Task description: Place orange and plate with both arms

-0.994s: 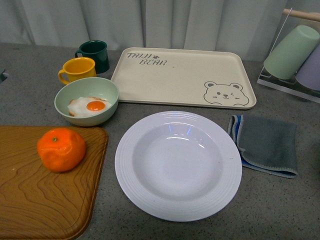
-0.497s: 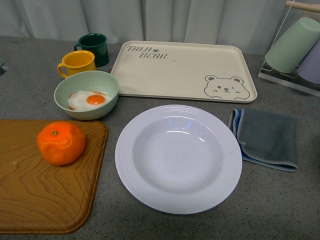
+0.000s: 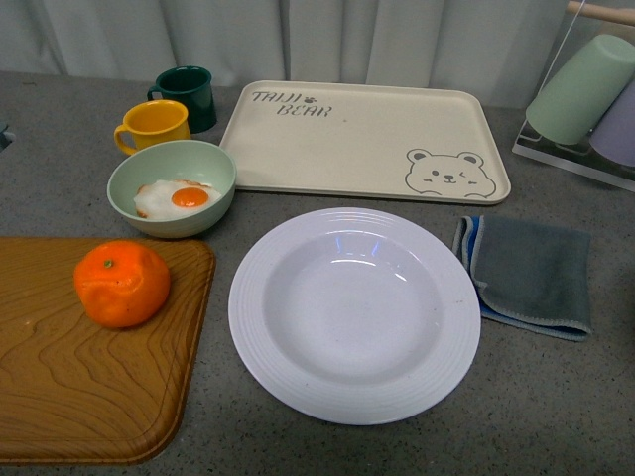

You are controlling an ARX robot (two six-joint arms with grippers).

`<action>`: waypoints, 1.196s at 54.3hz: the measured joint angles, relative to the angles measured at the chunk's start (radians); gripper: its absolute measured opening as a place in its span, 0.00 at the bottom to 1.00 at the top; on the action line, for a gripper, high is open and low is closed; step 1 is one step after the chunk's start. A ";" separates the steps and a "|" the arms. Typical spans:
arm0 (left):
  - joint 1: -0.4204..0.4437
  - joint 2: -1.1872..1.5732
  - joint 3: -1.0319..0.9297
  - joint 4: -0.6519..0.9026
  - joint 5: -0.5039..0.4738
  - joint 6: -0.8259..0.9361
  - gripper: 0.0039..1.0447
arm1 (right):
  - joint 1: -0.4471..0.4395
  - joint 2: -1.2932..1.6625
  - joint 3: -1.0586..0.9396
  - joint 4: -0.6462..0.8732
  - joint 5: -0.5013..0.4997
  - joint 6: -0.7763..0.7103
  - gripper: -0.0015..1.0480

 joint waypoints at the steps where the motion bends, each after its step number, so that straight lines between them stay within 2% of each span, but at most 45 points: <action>1: 0.000 0.000 0.000 0.000 0.000 0.000 0.94 | 0.000 0.000 0.000 0.000 0.000 0.000 0.91; 39: 0.000 0.000 0.000 0.000 0.000 0.000 0.94 | 0.000 0.000 0.000 0.000 0.000 0.000 0.91; 41: -0.011 0.019 0.013 -0.045 -0.044 -0.019 0.94 | 0.000 0.000 0.000 0.000 0.000 0.000 0.91; 43: -0.025 0.121 0.060 -0.163 -0.106 -0.060 0.94 | 0.000 0.000 0.000 0.000 0.000 0.000 0.91; 47: -0.041 0.251 0.070 -0.151 -0.123 -0.076 0.94 | 0.000 -0.001 0.000 0.000 0.000 0.000 0.91; 59: -0.020 0.721 0.185 0.086 -0.001 -0.106 0.94 | 0.000 -0.001 0.000 0.000 0.000 0.000 0.91; 65: -0.032 0.960 0.277 0.120 0.054 -0.109 0.94 | 0.000 -0.001 0.000 0.000 0.000 0.000 0.91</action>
